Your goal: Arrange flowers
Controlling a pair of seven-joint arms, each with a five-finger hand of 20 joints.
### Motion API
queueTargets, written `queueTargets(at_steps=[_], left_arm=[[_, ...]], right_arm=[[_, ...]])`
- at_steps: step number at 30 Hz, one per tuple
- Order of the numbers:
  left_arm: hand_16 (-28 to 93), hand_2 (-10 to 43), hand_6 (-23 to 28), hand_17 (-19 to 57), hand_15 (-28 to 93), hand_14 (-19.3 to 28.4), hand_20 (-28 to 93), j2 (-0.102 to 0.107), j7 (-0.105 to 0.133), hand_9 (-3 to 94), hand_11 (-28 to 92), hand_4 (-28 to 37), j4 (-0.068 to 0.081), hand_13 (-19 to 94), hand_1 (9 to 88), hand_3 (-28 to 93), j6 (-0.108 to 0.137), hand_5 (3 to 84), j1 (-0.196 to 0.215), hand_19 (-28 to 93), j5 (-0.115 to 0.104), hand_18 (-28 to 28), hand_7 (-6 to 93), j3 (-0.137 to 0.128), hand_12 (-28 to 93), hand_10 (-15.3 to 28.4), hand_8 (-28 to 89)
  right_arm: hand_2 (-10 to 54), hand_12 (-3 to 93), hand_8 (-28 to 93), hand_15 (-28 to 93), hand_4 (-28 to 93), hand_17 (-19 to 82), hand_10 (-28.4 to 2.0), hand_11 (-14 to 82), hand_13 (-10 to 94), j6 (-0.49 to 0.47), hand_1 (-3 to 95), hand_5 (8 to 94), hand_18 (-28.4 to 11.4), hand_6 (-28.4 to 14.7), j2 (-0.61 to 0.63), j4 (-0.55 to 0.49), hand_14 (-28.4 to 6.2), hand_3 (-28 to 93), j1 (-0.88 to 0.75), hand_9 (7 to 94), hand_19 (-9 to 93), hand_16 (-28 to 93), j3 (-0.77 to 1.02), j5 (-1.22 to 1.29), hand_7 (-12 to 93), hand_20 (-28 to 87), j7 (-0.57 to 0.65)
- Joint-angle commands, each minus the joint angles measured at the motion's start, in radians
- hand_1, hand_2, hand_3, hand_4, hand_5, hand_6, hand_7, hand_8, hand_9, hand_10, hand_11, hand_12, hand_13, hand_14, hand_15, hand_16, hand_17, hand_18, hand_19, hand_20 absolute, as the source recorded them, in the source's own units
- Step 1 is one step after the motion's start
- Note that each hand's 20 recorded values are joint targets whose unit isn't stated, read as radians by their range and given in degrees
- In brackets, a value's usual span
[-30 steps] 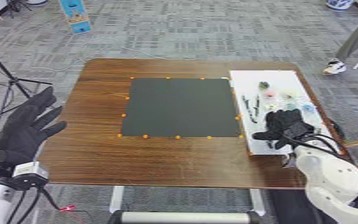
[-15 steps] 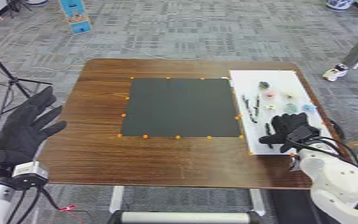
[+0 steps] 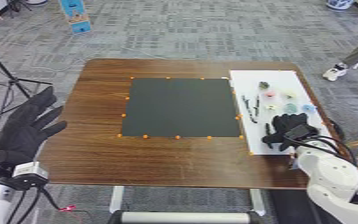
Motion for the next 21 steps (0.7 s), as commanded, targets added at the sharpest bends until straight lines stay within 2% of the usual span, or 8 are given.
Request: queueTargets(at_steps=[1, 3, 4, 7, 10, 15, 21], left_arm=[[5, -9.5, 1.2, -11.8, 9, 12.6, 5, 0.0, 0.002, 14.9, 11, -28.3, -0.003, 14, 28.1, 59, 0.003, 19.2, 0.009, 40, -0.006, 24.9, 16.4, -0.008, 23, 7.3, -9], [5, -9.5, 1.2, -11.8, 9, 12.5, 5, 0.001, 0.002, 14.9, 11, -28.3, -0.002, 14, 28.0, 59, 0.004, 19.2, 0.005, 40, -0.007, 24.8, 16.4, -0.006, 23, 7.3, -9], [5, -9.5, 1.2, -11.8, 9, 12.5, 5, 0.001, 0.0, 14.9, 11, -28.3, -0.001, 14, 28.1, 59, 0.004, 19.2, 0.004, 40, -0.007, 24.8, 16.4, -0.006, 23, 7.2, -9], [5, -9.5, 1.3, -11.8, 9, 12.5, 5, -0.001, 0.002, 15.0, 11, -28.3, -0.003, 14, 28.0, 59, 0.005, 19.4, 0.007, 40, -0.008, 24.7, 16.4, -0.009, 23, 7.2, -9], [5, -9.5, 1.4, -11.8, 9, 12.4, 5, 0.001, 0.001, 15.0, 11, -28.3, -0.003, 14, 28.1, 59, 0.006, 19.5, 0.005, 40, -0.008, 24.7, 16.4, -0.01, 23, 7.3, -9], [5, -9.5, 1.5, -11.8, 9, 12.4, 5, -0.001, 0.002, 15.1, 11, -28.3, -0.002, 14, 27.8, 59, 0.009, 19.6, 0.006, 40, -0.008, 24.6, 16.3, -0.009, 23, 7.3, -9], [5, -9.5, 1.5, -11.8, 9, 12.4, 5, -0.004, 0.01, 15.1, 11, -28.3, -0.008, 14, 28.0, 60, 0.015, 19.7, 0.016, 40, -0.009, 24.6, 16.4, -0.012, 23, 7.3, -9]], right_arm=[[-9.5, 34.2, -15, 75, -28, 25, -12.1, 51.7, 60, -0.019, 27.4, 62.8, -22.4, -1.1, -0.054, 0.011, -12.1, 79, 0.002, 68.9, 79, 34, -0.048, -0.015, 61, 51, -0.027], [-9.5, 34.5, 5, 75, -28, 26, -11.7, 51.5, 61, -0.019, 32.3, 63.3, -22.1, -0.5, -0.067, 0.011, -11.7, 77, -0.006, 69.8, 80, 34, -0.051, -0.02, 58, 50, -0.026], [-9.5, 34.5, 9, 75, -28, 27, -11.6, 51.3, 61, -0.024, 35.3, 64.2, -21.9, -0.2, -0.072, 0.01, -11.4, 75, -0.01, 70.4, 80, 34, -0.05, -0.016, 57, 50, -0.024], [-9.5, 34.3, 11, 75, -28, 28, -11.1, 50.7, 63, -0.038, 41.5, 66.3, -21.6, 0.3, -0.083, 0.009, -10.9, 73, -0.013, 72.6, 80, 34, -0.054, -0.013, 56, 50, -0.025], [-9.5, 44.2, 12, 75, -27, 29, -10.2, 45.0, 64, -0.055, 44.6, 67.6, -21.5, 0.9, -0.089, 0.004, -10.5, 76, -0.025, 75.8, 81, 35, -0.041, 0.005, 57, 49, -0.031], [-9.5, 50.3, 16, 79, -21, 29, -10.8, 47.8, 65, -0.035, 42.7, 68.7, -22.3, 1.1, -0.089, 0.006, -11.2, 80, -0.032, 76.7, 84, 38, -0.028, 0.02, 59, 51, -0.041], [-9.5, 52.3, 22, 82, -11, 31, -11.1, 52.5, 67, -0.006, 40.4, 69.0, -22.5, -0.5, -0.077, -0.003, -11.7, 82, -0.045, 77.4, 86, 41, 0.006, -0.003, 59, 54, -0.024]])
